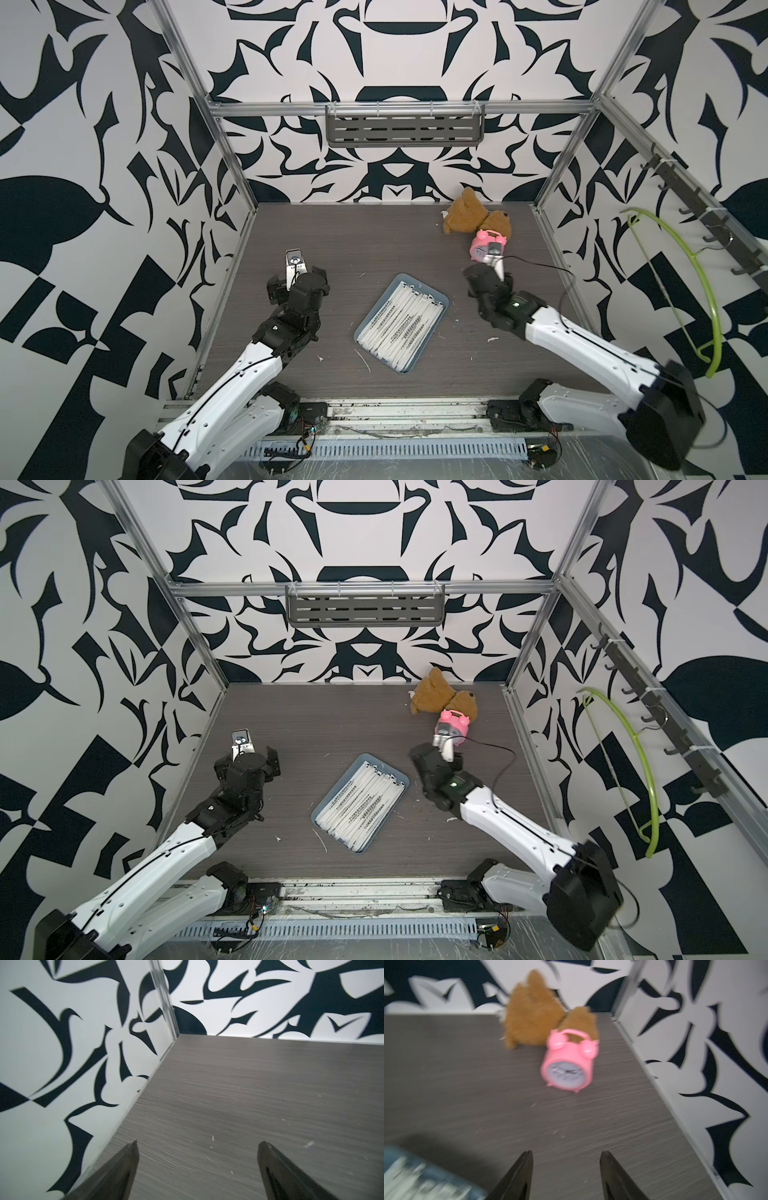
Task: Put the straws into the storage box
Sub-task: Reset both arms
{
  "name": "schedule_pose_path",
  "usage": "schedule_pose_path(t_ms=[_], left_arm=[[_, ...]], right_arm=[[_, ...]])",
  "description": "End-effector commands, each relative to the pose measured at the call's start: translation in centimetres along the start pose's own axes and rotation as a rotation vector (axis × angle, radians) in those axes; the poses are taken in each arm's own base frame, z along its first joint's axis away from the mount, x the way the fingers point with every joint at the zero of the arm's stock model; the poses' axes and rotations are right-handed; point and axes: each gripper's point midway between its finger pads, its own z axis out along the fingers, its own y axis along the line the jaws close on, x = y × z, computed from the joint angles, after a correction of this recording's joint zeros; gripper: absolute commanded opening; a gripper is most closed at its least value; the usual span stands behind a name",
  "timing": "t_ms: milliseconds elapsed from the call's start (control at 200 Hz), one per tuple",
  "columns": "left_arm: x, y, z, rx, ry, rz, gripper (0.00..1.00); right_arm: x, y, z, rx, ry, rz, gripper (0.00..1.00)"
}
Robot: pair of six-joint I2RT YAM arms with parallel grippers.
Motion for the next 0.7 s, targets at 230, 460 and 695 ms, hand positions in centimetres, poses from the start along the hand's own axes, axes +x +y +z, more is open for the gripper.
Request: schedule_pose_path(t_ms=[230, 460, 695], left_arm=[[2.6, 2.7, 5.7, -0.127, -0.015, 0.013, 0.97], [4.7, 2.0, 8.8, 0.01, -0.023, -0.071, 0.97], [7.6, -2.3, 11.6, 0.186, 0.066, 0.089, 0.93]], right_arm=[[3.1, -9.3, 7.0, 0.19, -0.035, 0.136, 0.52], [3.8, -7.6, 10.8, 0.177, -0.042, 0.065, 0.44], [5.0, 0.9, 12.4, -0.231, -0.047, -0.104, 0.45]])
